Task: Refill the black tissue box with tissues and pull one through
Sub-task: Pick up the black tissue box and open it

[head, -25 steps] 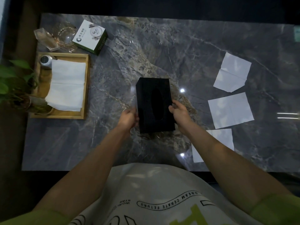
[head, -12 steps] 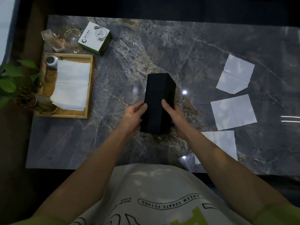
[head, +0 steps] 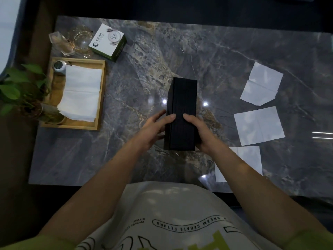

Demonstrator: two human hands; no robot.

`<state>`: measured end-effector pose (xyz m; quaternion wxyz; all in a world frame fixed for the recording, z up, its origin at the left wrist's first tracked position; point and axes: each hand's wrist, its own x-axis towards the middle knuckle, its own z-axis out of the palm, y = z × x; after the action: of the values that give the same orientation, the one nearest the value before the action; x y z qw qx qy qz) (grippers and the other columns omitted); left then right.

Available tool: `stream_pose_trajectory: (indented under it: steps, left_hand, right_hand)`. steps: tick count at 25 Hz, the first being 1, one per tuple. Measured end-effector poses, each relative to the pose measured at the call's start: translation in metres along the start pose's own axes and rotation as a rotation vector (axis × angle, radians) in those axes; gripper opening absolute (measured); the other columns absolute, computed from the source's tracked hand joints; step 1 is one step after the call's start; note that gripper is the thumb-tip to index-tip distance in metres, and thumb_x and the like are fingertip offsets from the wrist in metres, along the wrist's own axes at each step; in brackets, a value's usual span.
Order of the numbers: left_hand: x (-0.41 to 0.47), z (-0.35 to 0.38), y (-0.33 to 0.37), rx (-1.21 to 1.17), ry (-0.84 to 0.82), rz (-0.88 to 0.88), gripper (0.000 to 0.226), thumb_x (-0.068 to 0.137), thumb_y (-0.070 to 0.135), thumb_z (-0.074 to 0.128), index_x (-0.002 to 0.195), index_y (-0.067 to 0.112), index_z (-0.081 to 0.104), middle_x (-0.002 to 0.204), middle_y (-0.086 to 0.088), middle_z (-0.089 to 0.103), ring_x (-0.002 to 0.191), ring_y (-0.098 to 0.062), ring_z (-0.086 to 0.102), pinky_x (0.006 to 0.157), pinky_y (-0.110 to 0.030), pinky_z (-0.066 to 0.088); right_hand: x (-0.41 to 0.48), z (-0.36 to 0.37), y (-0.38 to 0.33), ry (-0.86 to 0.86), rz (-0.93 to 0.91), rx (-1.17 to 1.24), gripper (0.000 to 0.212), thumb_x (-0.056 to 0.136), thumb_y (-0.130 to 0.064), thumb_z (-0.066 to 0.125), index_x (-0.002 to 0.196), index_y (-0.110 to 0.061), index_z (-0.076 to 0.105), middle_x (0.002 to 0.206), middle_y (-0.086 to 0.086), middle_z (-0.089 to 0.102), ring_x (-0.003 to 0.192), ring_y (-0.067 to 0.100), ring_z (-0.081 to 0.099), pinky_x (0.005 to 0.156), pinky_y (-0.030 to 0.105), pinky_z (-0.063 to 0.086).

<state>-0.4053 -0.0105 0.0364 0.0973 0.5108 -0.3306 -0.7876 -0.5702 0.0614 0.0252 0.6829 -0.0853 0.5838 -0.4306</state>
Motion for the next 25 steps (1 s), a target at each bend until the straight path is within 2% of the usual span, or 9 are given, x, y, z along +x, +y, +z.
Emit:
stream_pose_trajectory:
  steps: [3,7,11,13,16,18,21,23,25]
  left_hand:
    - [-0.001,0.0,-0.002,0.018,-0.036,0.018,0.086,0.062,0.051,0.08,0.138,0.028,0.049,0.118,0.005,0.07,0.109,-0.016,0.066,0.083,-0.034,0.049]
    - [-0.002,-0.002,-0.002,0.01,-0.021,0.042,0.091,0.059,0.05,0.083,0.14,0.026,0.047,0.12,0.002,0.069,0.111,-0.018,0.066,0.085,-0.036,0.05]
    - [-0.004,-0.003,-0.002,0.048,-0.001,0.052,0.069,0.069,0.043,0.078,0.133,0.028,0.054,0.112,0.007,0.072,0.104,-0.013,0.068,0.085,-0.035,0.052]
    - [-0.008,-0.006,0.001,-0.017,0.013,0.045,0.044,0.076,0.043,0.069,0.116,0.024,0.065,0.095,0.009,0.073,0.089,-0.012,0.068,0.077,-0.029,0.049]
    - [-0.013,-0.013,0.007,-0.161,-0.018,-0.008,0.045,0.08,0.047,0.06,0.112,0.016,0.067,0.098,-0.003,0.067,0.088,-0.019,0.061,0.08,-0.032,0.048]
    - [-0.016,-0.016,0.009,-0.181,-0.04,-0.008,0.037,0.092,0.041,0.045,0.101,0.014,0.068,0.087,-0.001,0.071,0.076,-0.014,0.067,0.071,-0.026,0.054]
    - [-0.016,-0.019,0.008,-0.252,-0.032,0.004,0.045,0.095,0.03,0.032,0.08,0.016,0.072,0.066,0.002,0.071,0.058,-0.011,0.068,0.059,-0.021,0.056]
    - [-0.018,-0.023,0.008,-0.287,-0.01,0.017,0.043,0.093,0.028,0.031,0.082,0.014,0.07,0.064,0.001,0.07,0.057,-0.013,0.068,0.058,-0.022,0.056]
    - [-0.021,-0.028,0.01,-0.306,0.013,-0.003,0.038,0.09,0.028,0.033,0.094,0.011,0.066,0.07,-0.001,0.071,0.062,-0.015,0.069,0.062,-0.025,0.057]
  right_hand:
    - [-0.006,-0.001,-0.003,-0.03,0.005,0.032,0.062,0.077,-0.038,0.071,0.131,-0.012,0.057,0.126,0.016,0.065,0.115,0.031,0.064,0.099,0.046,0.051]
    - [-0.014,0.0,-0.008,-0.066,0.029,0.062,0.057,0.081,-0.035,0.065,0.131,-0.008,0.057,0.129,0.018,0.063,0.119,0.033,0.061,0.101,0.045,0.049]
    - [-0.017,-0.001,-0.008,-0.068,0.045,0.088,0.041,0.085,-0.033,0.062,0.12,-0.011,0.063,0.12,0.015,0.068,0.111,0.03,0.065,0.099,0.045,0.05]
    - [-0.021,-0.004,-0.008,-0.056,0.077,0.197,0.031,0.091,-0.034,0.057,0.111,-0.012,0.066,0.104,0.01,0.074,0.095,0.025,0.07,0.09,0.04,0.055]
    - [-0.019,-0.021,-0.008,-0.012,0.067,0.35,0.03,0.094,-0.036,0.051,0.099,-0.011,0.068,0.084,0.006,0.072,0.072,0.017,0.07,0.065,0.029,0.058]
    - [-0.016,-0.025,-0.008,0.029,0.056,0.274,0.034,0.09,-0.038,0.055,0.105,-0.01,0.066,0.094,0.006,0.068,0.077,0.018,0.067,0.07,0.03,0.056]
    - [-0.003,-0.027,-0.004,0.127,-0.023,0.096,0.034,0.093,-0.032,0.053,0.122,-0.014,0.056,0.102,0.01,0.064,0.087,0.023,0.066,0.074,0.035,0.053]
    - [0.0,-0.027,-0.004,0.201,-0.103,-0.044,0.033,0.097,-0.027,0.048,0.128,-0.018,0.053,0.109,0.007,0.066,0.094,0.022,0.067,0.079,0.034,0.053]
    - [-0.004,-0.024,-0.005,0.222,-0.145,-0.179,0.039,0.098,-0.032,0.05,0.136,-0.022,0.05,0.118,-0.003,0.066,0.104,0.012,0.065,0.086,0.025,0.051]
